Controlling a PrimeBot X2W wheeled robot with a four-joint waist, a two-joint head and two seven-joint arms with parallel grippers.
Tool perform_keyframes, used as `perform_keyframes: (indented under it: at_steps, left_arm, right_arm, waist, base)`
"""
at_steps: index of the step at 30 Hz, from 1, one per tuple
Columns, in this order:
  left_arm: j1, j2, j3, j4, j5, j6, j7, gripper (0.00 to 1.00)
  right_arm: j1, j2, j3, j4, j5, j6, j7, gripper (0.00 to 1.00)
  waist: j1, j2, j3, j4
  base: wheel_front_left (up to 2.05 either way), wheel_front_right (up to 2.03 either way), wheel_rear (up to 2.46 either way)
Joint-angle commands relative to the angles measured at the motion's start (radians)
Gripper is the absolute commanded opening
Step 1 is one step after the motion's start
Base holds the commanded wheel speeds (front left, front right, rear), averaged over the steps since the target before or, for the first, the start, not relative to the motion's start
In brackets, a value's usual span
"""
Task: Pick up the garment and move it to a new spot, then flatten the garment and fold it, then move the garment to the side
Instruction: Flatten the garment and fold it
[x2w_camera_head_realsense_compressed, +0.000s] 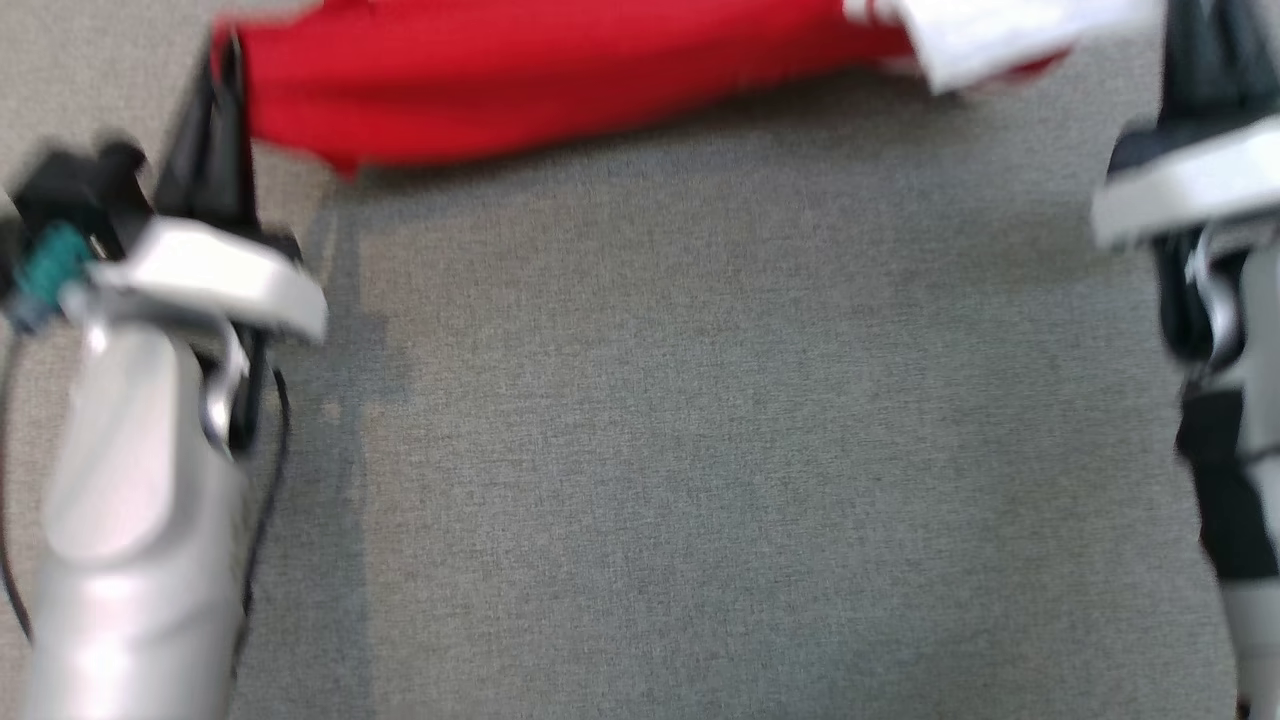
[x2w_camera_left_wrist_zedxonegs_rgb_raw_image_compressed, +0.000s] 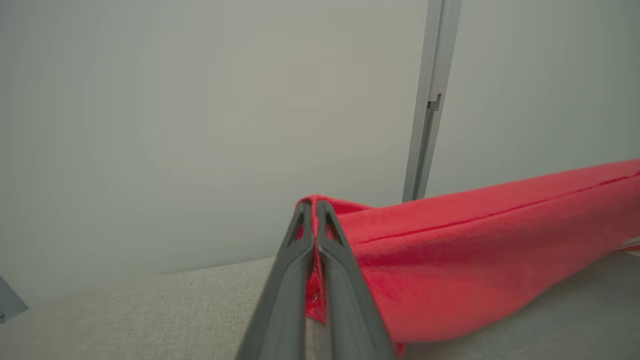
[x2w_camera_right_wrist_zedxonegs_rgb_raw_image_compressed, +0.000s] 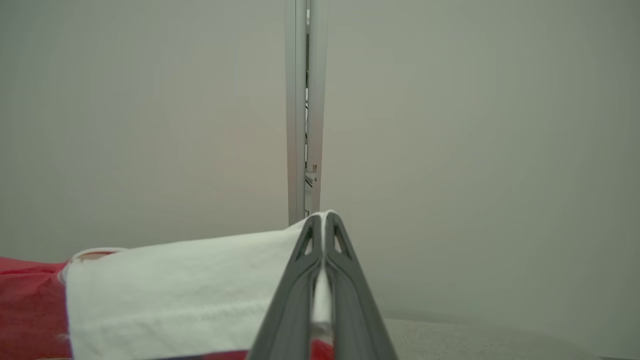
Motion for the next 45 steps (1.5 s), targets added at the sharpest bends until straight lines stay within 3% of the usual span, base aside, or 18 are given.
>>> perform_keyframes:
  at_steps: [1,14,21,27,37,45]
  left_arm:
    - [0.036,-0.003,0.014,-0.006,-0.006,-0.001,-0.001,0.0]
    - [0.542,-0.101,0.096,0.013,0.013,-0.025,-0.001,0.0]
    - [0.715,-0.115,0.152,0.016,-0.01,-0.023,-0.001,0.0]
    - [0.832,-0.117,0.122,0.02,-0.024,-0.024,-0.001,0.0]
    - [0.941,-0.115,0.11,0.071,-0.072,0.016,-0.001,0.0]
    - [0.895,-0.117,0.096,-0.122,-0.036,-0.003,-0.001,0.0]
  right_arm:
    - [0.042,-0.005,-0.003,-0.01,0.015,0.0,0.001,0.0]
    - [0.633,0.045,-0.056,-0.021,0.121,0.0,0.001,0.0]
    - [0.803,0.048,-0.014,0.03,0.124,0.0,0.001,0.0]
    - [0.9,0.038,0.023,0.053,0.12,0.0,0.001,0.0]
    - [1.028,-0.004,0.048,0.032,0.117,0.0,0.001,0.0]
    - [0.97,0.008,0.056,-0.089,0.122,0.0,0.001,0.0]
  waist:
    - [0.0,0.0,-0.032,-0.005]
    - [0.0,0.0,-0.28,-0.025]
    - [0.0,0.0,-0.406,-0.033]
    - [0.0,0.0,-0.455,-0.033]
    - [0.0,0.0,-0.488,-0.028]
    - [0.0,0.0,-0.456,-0.012]
  base:
    - [0.0,0.0,0.0]
    - [0.0,0.0,0.0]
    - [0.0,0.0,0.0]
    - [0.0,0.0,0.0]
    - [0.0,0.0,0.0]
    - [0.0,0.0,0.0]
